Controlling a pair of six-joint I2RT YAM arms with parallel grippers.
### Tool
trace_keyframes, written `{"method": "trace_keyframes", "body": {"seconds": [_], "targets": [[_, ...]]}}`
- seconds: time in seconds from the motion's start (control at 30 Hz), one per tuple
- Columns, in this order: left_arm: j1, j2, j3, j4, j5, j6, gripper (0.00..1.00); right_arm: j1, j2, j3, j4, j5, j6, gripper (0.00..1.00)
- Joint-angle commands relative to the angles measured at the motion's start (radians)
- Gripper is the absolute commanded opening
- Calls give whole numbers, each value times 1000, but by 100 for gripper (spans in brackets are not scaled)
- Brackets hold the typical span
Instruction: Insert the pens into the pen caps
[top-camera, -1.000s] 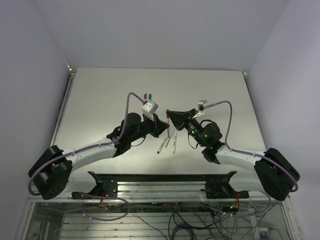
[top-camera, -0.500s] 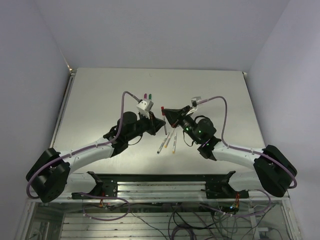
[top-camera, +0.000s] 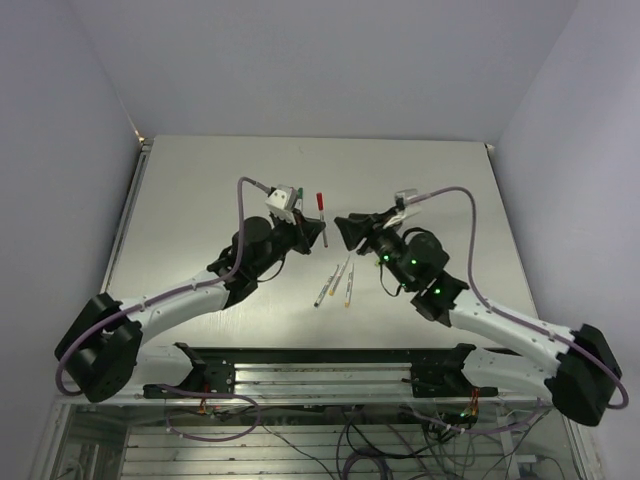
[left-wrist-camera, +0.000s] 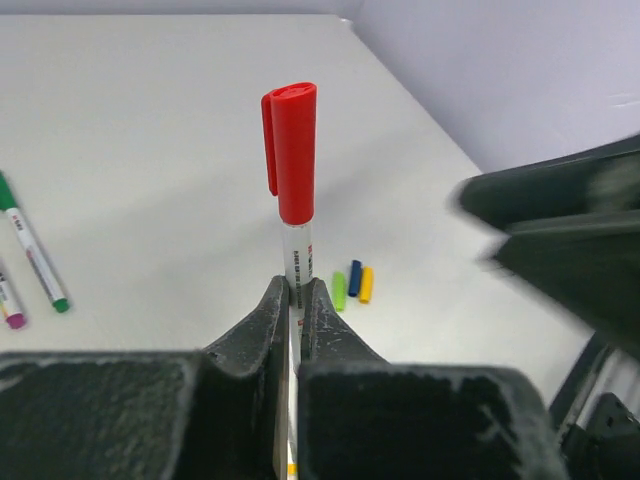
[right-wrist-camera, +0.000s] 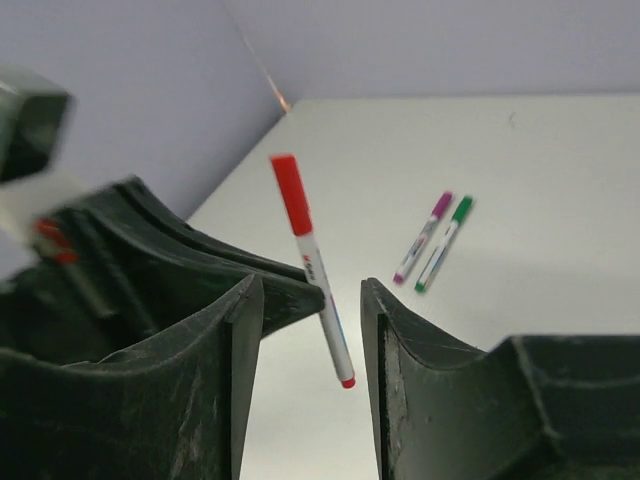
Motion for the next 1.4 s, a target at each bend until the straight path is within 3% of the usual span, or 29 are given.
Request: {"method": "trace_keyframes", "body": {"seconds": [0.0,0.27,0.57,0.83,1.17,1.37], "targets": [[7,73,84,-50,-124,42,7,3,-146,-3,-91,127,-55,44],[39,302,317,-284,-270,119,7,3,-284,-17,-362,388,-1,44],[102,638,689,-540,-234,96,7,3,-290,-36,-488,429,78,44],[128,854,889,-672,-232,38,7,3,-277,-51,-518,429,119,43],[148,955,994,-764,-296,12,7,3,-258,-68,-515,420,150,43],[165,981,984,-761,-325,-19,7,3,-240,-71,-528,420,165,43]]}}
